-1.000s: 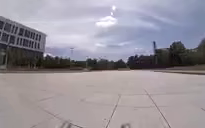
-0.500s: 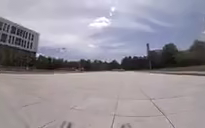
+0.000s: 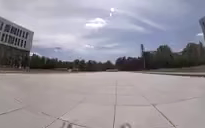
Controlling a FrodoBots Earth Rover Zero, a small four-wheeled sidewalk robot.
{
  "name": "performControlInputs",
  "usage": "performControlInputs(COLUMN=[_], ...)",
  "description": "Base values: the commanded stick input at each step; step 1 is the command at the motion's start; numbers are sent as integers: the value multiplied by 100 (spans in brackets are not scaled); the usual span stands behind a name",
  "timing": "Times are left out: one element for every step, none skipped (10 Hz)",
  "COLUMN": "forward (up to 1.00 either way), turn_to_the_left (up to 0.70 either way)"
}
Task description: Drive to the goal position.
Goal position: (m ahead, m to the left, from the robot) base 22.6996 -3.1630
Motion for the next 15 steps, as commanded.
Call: performControlInputs(forward=[70, 70, 70, 70, 70, 70, 70, 70, 70, 70, 70, 70, 70, 70, 70], turn_to_the_left=[0, 0, 0, 0, 0, 0, 0, 0, 0, 0, 0, 0, 0, 0, 0])
